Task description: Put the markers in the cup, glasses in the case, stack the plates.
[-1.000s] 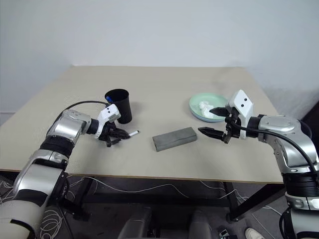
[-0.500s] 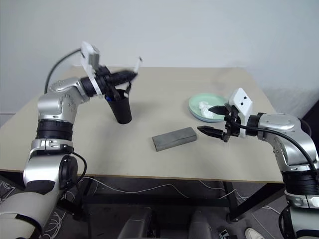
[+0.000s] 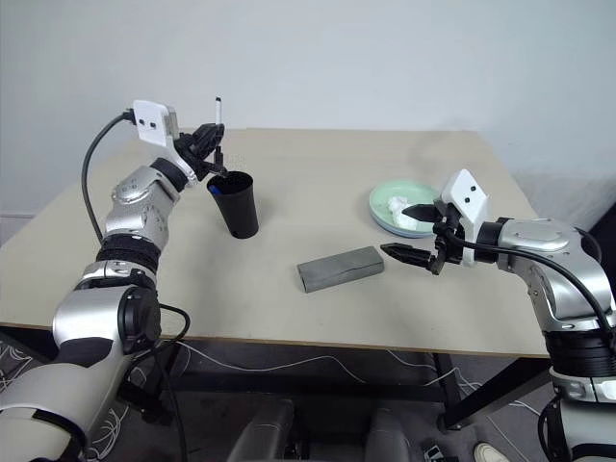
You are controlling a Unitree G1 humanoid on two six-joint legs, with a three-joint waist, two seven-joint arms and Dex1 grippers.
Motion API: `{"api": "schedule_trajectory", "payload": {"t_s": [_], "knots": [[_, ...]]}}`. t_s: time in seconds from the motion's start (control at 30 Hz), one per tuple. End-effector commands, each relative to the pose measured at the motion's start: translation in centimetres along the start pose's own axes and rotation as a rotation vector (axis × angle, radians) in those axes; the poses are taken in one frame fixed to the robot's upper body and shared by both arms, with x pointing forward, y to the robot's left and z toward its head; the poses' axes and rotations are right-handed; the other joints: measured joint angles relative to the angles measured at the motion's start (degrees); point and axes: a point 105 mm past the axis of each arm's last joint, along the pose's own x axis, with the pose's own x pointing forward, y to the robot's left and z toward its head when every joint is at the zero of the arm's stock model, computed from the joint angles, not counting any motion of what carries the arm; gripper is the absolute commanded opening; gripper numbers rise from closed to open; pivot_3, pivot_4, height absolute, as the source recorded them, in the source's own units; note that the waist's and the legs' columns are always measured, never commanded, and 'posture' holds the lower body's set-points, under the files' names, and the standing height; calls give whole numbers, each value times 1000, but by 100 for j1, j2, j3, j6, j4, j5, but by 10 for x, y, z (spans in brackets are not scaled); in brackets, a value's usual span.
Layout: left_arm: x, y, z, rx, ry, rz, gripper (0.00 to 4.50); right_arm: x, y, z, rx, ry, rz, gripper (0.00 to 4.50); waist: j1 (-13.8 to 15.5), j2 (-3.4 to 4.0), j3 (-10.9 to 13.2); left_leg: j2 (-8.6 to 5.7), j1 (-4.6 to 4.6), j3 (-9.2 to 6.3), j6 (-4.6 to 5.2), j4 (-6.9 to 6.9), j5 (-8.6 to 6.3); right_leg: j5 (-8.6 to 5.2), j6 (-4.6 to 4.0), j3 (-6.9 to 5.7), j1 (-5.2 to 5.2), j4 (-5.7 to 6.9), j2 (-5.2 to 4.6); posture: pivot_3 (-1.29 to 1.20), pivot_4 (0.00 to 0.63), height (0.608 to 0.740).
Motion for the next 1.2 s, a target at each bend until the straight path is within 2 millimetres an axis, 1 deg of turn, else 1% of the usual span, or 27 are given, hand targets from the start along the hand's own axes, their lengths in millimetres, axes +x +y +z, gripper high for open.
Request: {"api": "schedule_trajectory", "payload": {"t_s": [0.03, 0.17, 0.2, 0.23, 0.33, 0.5, 0.57, 0.6, 0.67, 0.8, 0.9, 1.0, 1.07, 1.13, 1.2], "knots": [[0, -2, 2, 24, -19, -5, 24, -5, -1, 16, -40, -45, -11, 4500, -1, 0, 0, 0, 0, 0, 0, 0, 0, 0, 0, 0, 0, 0, 0, 0, 0, 629], [-1, -1, -3, 17, -7, 0, 24, -4, -1, 17, -38, -47, -11, 4500, -5, 0, 0, 1, 0, -2, 0, -1, 0, 0, 0, -1, 1, 3, 0, 0, 0, 629], [-1, -1, -5, 15, -4, 2, 601, -4, -1, 17, -38, -47, -11, 4500, -4, 0, 0, 1, -1, -2, 0, -2, 0, 0, 0, -1, 1, 3, 0, 0, 0, 629], [-1, -2, -6, 14, -2, 3, 725, -4, -1, 17, -37, -48, -11, 4500, -4, 0, 0, 1, -1, -3, -1, -2, 0, 0, 0, -1, 1, 3, 0, 0, 0, 629], [-2, -2, -6, 4, 0, -9, 1713, -3, 0, 16, -36, -48, -11, 4500, -4, 0, 0, 1, -1, -3, -1, -2, 0, 0, 0, -2, 0, 3, 0, 0, 0, 629], [-4, 0, -1, 9, -12, -17, 3433, -1, -1, 15, -32, -52, -12, 4500, -4, 0, 0, 1, -1, -4, -1, -1, 0, 0, 0, -2, -1, 3, 0, 0, 0, 629], [-4, 3, 7, 15, -40, -13, 4065, 0, -2, 15, -31, -55, -12, 4500, -5, 0, 0, 1, -1, -4, -1, -1, 0, 0, -1, -2, 0, 3, 0, 0, 0, 629], [-5, 4, 13, 12, -57, -17, 4453, 0, -2, 15, -30, -56, -12, 4500, -7, 0, 0, 1, -1, -4, -1, -1, 0, 0, -1, -2, -1, 3, 0, 0, 0, 629], [-7, 6, 20, 13, -75, -21, 4483, 2, -3, 15, -29, -61, -9, 4500, -10, 0, 0, 1, -1, -3, -1, -1, 0, 0, -1, -1, -1, 3, 0, 0, 0, 629], [-15, 11, 25, 25, -84, -22, 4483, 6, -3, 17, -29, -71, -2, 4500, -12, 1, -1, 2, -1, -4, -2, -4, 0, 0, -1, 1, 0, 3, 0, 0, 0, 629], [-25, 18, 33, 10, -86, -28, 4483, 9, -1, 18, -30, -81, 5, 4500, -11, 1, -1, 2, 0, -3, -3, -4, 0, 0, -1, 1, -2, 5, 1, 0, 0, 629], [-43, 33, 49, 5, -66, -56, 4483, 10, -1, 20, -33, -91, 6, 4500, -19, 0, 0, 3, 0, -5, -4, -4, 1, 0, -2, -1, -6, 5, 3, 0, 0, 629], [-54, 40, 55, 11, -38, -78, 4483, 11, 0, 20, -34, -95, 5, 4500, -35, 0, -1, 3, 0, -6, -5, -6, 0, 0, -2, -1, -9, 4, 4, 0, 0, 629], [-74, 45, 56, 38, 27, -143, 4483, 11, 0, 19, -27, -100, 2, 4500, -69, 2, -2, 3, 1, -5, -8, -8, 0, -1, -2, 0, -9, 2, 5, 0, 0, 629], [-91, 46, 54, 66, 86, -190, 4483, 12, 1, 18, -17, -102, 4, 4500, -127, 5, -3, 3, 9, -1, -26, -11, 7, -1, -3, 5, -7, 2, 4, 0, 0, 629]]}}
